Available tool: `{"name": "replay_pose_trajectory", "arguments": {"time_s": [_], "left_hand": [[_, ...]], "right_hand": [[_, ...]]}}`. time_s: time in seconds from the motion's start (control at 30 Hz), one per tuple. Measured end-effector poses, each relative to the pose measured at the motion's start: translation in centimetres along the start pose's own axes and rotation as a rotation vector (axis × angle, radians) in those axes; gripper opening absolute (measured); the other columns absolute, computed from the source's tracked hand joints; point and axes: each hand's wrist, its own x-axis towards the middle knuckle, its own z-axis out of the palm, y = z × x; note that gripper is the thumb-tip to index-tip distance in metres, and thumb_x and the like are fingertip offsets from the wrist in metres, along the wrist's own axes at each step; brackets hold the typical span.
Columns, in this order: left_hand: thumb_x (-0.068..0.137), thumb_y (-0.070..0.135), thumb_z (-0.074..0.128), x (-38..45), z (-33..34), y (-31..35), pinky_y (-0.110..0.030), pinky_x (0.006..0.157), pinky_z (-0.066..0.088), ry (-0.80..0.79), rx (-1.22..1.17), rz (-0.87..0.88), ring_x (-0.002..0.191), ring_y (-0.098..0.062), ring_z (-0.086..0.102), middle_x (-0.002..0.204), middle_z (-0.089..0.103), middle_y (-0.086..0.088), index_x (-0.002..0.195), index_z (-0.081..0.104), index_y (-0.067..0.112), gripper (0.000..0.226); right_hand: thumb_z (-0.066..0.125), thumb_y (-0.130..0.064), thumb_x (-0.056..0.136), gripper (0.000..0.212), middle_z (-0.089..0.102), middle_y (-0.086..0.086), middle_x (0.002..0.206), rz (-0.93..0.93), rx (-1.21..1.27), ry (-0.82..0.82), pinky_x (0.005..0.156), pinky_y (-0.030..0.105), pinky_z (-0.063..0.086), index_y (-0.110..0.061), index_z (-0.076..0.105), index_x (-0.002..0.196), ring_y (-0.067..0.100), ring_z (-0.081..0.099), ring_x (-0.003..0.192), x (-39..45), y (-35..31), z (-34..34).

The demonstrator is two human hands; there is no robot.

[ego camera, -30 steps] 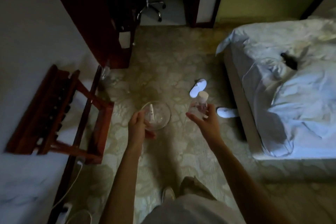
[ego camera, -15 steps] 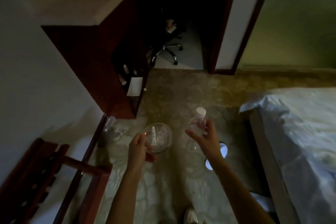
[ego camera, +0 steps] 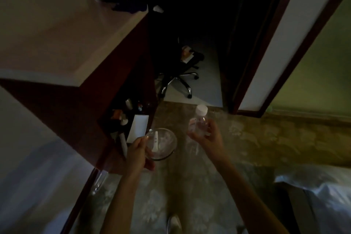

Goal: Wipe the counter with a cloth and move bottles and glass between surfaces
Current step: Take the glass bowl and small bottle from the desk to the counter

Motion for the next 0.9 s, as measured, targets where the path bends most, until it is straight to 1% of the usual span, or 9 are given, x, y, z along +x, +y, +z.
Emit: {"name": "replay_pose_trajectory", "arguments": {"time_s": [0.1, 0.17, 0.27, 0.33, 0.4, 0.47, 0.57, 0.73, 0.9], "left_hand": [[0.103, 0.024, 0.044, 6.9, 1.9, 6.3, -0.021, 0.031, 0.045, -0.001, -0.001, 0.047, 0.035, -0.008, 0.059, 0.079, 0.062, -0.008, 0.107, 0.065, 0.013, 0.024], [0.103, 0.021, 0.044, 11.2, 3.1, 10.4, -0.021, 0.031, 0.044, -0.002, -0.003, 0.051, 0.034, -0.015, 0.057, 0.075, 0.060, -0.012, 0.109, 0.062, 0.012, 0.021], [0.103, 0.022, 0.044, 18.0, 4.9, 15.5, -0.023, 0.033, 0.045, -0.012, 0.016, 0.059, 0.055, -0.031, 0.060, 0.084, 0.062, -0.020, 0.114, 0.062, 0.012, 0.023], [0.102, 0.023, 0.046, 22.2, 6.2, 18.6, -0.026, 0.044, 0.047, -0.017, 0.011, 0.096, 0.071, -0.038, 0.064, 0.101, 0.066, -0.028, 0.111, 0.064, 0.013, 0.022], [0.102, 0.025, 0.046, 26.1, 7.2, 21.8, -0.025, 0.042, 0.047, -0.012, -0.037, 0.132, 0.055, -0.029, 0.065, 0.094, 0.069, -0.023, 0.107, 0.065, 0.015, 0.022], [0.103, 0.026, 0.045, 29.7, 7.9, 25.1, -0.023, 0.034, 0.044, 0.023, -0.114, 0.161, 0.036, -0.017, 0.057, 0.079, 0.066, -0.014, 0.102, 0.066, 0.016, 0.023], [0.103, 0.027, 0.045, 35.8, 7.1, 30.4, -0.022, 0.032, 0.044, 0.143, -0.179, 0.152, 0.031, -0.012, 0.053, 0.079, 0.064, -0.012, 0.099, 0.067, 0.019, 0.024], [0.102, 0.023, 0.042, 43.4, 2.4, 37.7, -0.019, 0.029, 0.040, 0.390, -0.273, 0.182, 0.026, -0.010, 0.047, 0.070, 0.050, -0.009, 0.108, 0.061, 0.008, 0.025], [0.100, 0.012, 0.043, 49.2, -3.7, 42.5, -0.014, 0.030, 0.040, 0.633, -0.230, 0.238, 0.026, -0.011, 0.051, 0.068, 0.050, -0.014, 0.108, 0.061, 0.011, 0.019]], "right_hand": [[0.079, -0.022, 0.076, 0.055, 0.061, -0.003, 0.117, -0.036, 0.012, 0.022, 0.080, 0.035, 0.056, -0.016, 0.050, 0.123, 0.013, 0.062, 0.106, 8.9, -2.9, 0.6], [0.077, -0.019, 0.078, 0.052, 0.061, -0.003, 0.116, -0.047, 0.012, 0.038, 0.080, 0.034, 0.055, -0.014, 0.050, 0.122, 0.014, 0.062, 0.105, 14.0, -4.2, 0.9], [0.075, -0.021, 0.079, 0.049, 0.061, -0.006, 0.110, -0.064, 0.013, 0.016, 0.080, 0.032, 0.057, -0.017, 0.050, 0.121, 0.008, 0.064, 0.098, 22.1, -5.3, 1.8], [0.074, -0.019, 0.080, 0.043, 0.061, -0.008, 0.103, -0.082, 0.033, 0.006, 0.071, 0.021, 0.055, -0.018, 0.051, 0.117, -0.002, 0.065, 0.088, 28.1, -5.7, 2.8], [0.076, -0.020, 0.078, 0.040, 0.062, -0.010, 0.098, -0.122, 0.054, -0.005, 0.066, 0.017, 0.051, -0.022, 0.053, 0.111, -0.010, 0.063, 0.084, 34.6, -6.6, 4.6], [0.077, -0.029, 0.076, 0.044, 0.064, -0.011, 0.100, -0.152, 0.074, -0.064, 0.069, 0.017, 0.051, -0.025, 0.053, 0.112, -0.004, 0.064, 0.089, 41.0, -7.8, 6.8], [0.080, -0.033, 0.073, 0.049, 0.064, -0.011, 0.104, -0.195, 0.098, -0.202, 0.070, 0.018, 0.052, -0.023, 0.053, 0.113, 0.003, 0.064, 0.092, 50.4, -10.9, 11.1], [0.083, -0.038, 0.066, 0.057, 0.065, -0.006, 0.105, -0.294, 0.120, -0.391, 0.087, 0.039, 0.055, -0.020, 0.054, 0.111, 0.013, 0.065, 0.098, 63.2, -17.8, 20.6], [0.082, -0.037, 0.068, 0.054, 0.063, -0.012, 0.101, -0.422, 0.151, -0.598, 0.084, 0.029, 0.053, -0.024, 0.049, 0.109, 0.005, 0.063, 0.096, 71.9, -24.2, 31.5]]}}
